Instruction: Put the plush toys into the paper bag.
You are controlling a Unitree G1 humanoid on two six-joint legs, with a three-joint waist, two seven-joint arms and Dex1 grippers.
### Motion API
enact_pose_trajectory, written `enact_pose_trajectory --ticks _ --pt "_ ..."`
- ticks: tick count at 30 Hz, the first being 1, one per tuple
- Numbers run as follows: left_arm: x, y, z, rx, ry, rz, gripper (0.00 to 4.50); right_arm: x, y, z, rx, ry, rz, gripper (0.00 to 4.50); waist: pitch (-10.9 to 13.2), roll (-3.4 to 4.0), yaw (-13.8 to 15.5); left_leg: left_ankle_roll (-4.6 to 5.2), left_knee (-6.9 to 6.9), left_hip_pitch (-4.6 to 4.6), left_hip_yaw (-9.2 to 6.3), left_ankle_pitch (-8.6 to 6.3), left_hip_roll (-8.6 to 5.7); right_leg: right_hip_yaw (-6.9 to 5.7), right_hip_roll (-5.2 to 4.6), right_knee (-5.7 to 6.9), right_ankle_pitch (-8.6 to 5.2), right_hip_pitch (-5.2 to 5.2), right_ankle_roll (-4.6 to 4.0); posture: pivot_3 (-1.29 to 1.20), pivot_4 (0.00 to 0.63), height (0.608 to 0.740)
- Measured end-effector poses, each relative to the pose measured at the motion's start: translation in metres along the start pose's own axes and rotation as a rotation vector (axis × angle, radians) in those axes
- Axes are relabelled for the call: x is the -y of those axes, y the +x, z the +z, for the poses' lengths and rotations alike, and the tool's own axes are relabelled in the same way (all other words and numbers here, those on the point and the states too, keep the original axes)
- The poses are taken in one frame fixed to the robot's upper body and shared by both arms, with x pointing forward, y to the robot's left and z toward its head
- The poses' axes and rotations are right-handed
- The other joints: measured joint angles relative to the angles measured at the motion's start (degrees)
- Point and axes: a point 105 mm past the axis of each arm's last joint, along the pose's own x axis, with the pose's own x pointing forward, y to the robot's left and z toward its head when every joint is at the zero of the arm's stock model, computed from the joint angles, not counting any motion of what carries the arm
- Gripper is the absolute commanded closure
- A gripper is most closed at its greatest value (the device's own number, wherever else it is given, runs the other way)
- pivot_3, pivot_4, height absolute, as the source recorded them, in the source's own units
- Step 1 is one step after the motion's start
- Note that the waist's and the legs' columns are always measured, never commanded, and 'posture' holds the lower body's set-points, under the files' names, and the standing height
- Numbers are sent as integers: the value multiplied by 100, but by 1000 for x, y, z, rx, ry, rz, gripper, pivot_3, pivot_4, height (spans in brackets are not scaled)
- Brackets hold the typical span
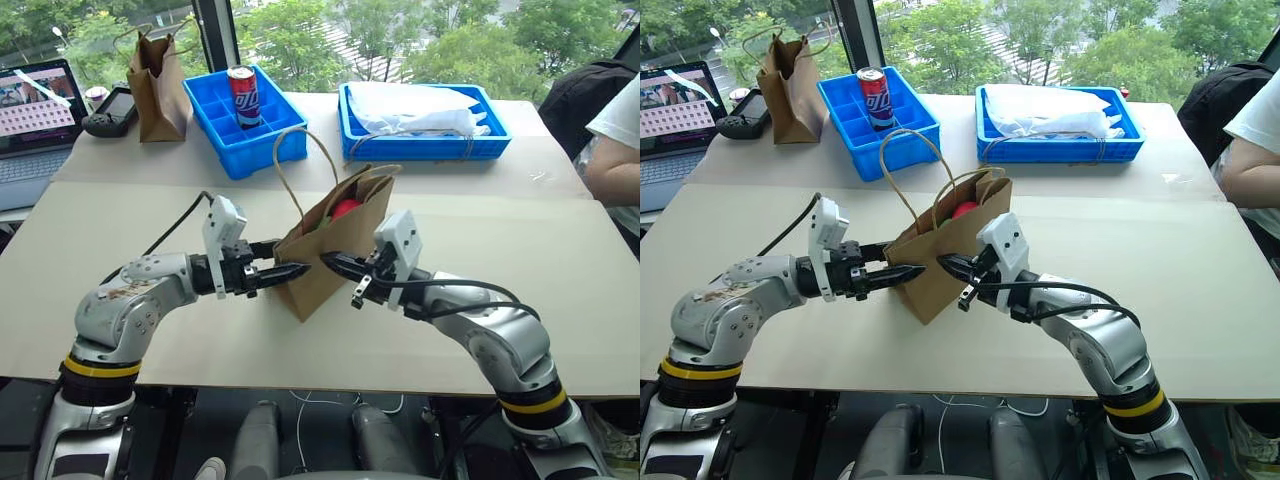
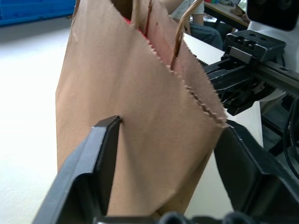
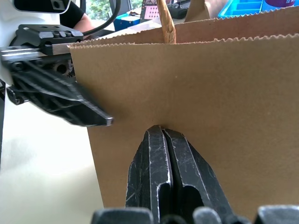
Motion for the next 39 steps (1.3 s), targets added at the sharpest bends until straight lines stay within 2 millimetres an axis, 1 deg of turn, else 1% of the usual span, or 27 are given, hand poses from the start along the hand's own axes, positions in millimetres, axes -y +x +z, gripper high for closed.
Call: enact_pose_trajectory --ticks 3,5,7,9,11,12,13,16,17,20,22,23,25,28,29,30,31,33,35,37,39 --pt "-6 2 1 4 -5 13 3844 1 -1 -2 -5 2 -7 4500 0 0 0 0 0 0 -1 0 0 -1 0 1 0 -1 0 0 150 685" --pt "-10 3 4 12 4 17 4492 3 -5 -5 -10 12 -19 4500 0 0 0 0 0 0 -1 0 -1 -1 0 2 0 -1 0 0 150 685" --pt "-14 2 6 19 13 18 4492 4 -16 -9 -29 26 -32 4500 0 0 22 0 0 -1 0 0 -4 -1 -2 2 0 1 0 0 150 685" --pt "-17 3 9 26 26 -6 4492 5 -32 -17 -76 44 -36 4500 0 0 53 0 0 -3 -1 0 -6 -2 -3 0 -1 0 1 0 150 685" --pt "-19 4 16 39 60 -56 4492 8 -56 -30 -170 69 -49 4500 0 0 81 0 0 -3 -1 0 -7 -2 -4 -1 0 1 1 0 150 685" --pt "-20 3 17 41 74 -71 4492 9 -63 -34 -202 82 -59 4500 0 0 97 0 0 -2 0 0 -7 -1 -4 -1 -1 1 1 0 150 685" --pt "-19 5 21 48 94 -114 4492 12 -76 -40 -246 99 -82 4500 0 -1 112 0 0 -2 -1 0 -7 -1 -3 0 -1 1 1 0 150 685" --pt "-17 6 26 40 146 -202 4492 17 -106 -51 -348 131 -132 4500 0 -1 128 0 0 -1 0 0 -8 -1 -3 -1 -1 2 1 0 150 685" --pt "-17 6 27 31 164 -238 4492 19 -117 -55 -381 143 -156 4500 -1 -1 123 0 0 -1 0 0 -7 -1 -3 -1 -1 2 1 0 150 685" --pt "-17 5 24 -1 189 -315 4492 22 -141 -62 -442 162 -213 4500 -1 -2 95 1 0 1 0 0 -6 0 -2 0 -2 3 3 0 150 685" --pt "-18 4 19 -32 200 -358 4492 23 -150 -64 -457 167 -237 4500 -2 -3 79 1 0 7 0 1 -6 2 -1 1 -4 6 6 0 150 685" --pt "-18 4 16 -44 204 -368 4492 22 -151 -64 -457 166 -240 4500 -2 -3 71 1 0 8 0 1 -6 2 -1 1 -6 7 9 0 150 685" --pt "-19 4 9 -75 207 -391 4492 21 -151 -61 -451 154 -239 4500 -2 -3 49 2 0 8 -1 1 -5 2 -1 2 -6 7 10 0 150 685" --pt "-21 6 7 -76 249 -388 4492 20 -147 -55 -435 141 -232 4500 -2 -3 45 2 0 8 -1 1 -6 1 -2 2 -6 9 10 0 150 685" --pt "-22 7 8 -77 246 -387 4216 20 -145 -53 -429 133 -232 4500 -2 -3 45 2 0 8 -1 1 -6 2 -2 2 -6 9 10 0 150 685" --pt "-22 8 8 -78 238 -386 4046 21 -145 -52 -425 128 -233 4500 -2 -3 44 3 0 7 -1 1 -6 2 -2 2 -6 9 10 0 150 685" --pt "-23 7 7 -80 205 -384 3786 21 -144 -50 -422 125 -232 4500 -2 -4 43 3 1 7 -2 1 -6 1 -1 2 -7 9 12 0 150 685" --pt "-24 5 5 -96 150 -379 3176 20 -143 -49 -419 128 -228 4500 -2 -4 31 3 1 5 -2 1 -6 1 -2 2 -8 7 12 0 150 685" --pt "-26 0 5 -111 130 -364 2420 20 -143 -49 -421 128 -221 4500 -2 -4 15 3 1 5 -2 1 -6 1 -2 2 -8 7 12 0 150 685" --pt "-27 -6 13 -95 137 -344 1743 20 -144 -49 -432 125 -212 4500 -2 -4 7 3 1 5 -2 2 -5 1 -2 3 -8 7 12 0 150 685" --pt "-28 -16 28 -57 140 -311 924 19 -145 -49 -437 128 -200 4500 -1 -5 -3 3 0 5 -3 2 -3 0 -1 4 -8 6 13 0 150 685"
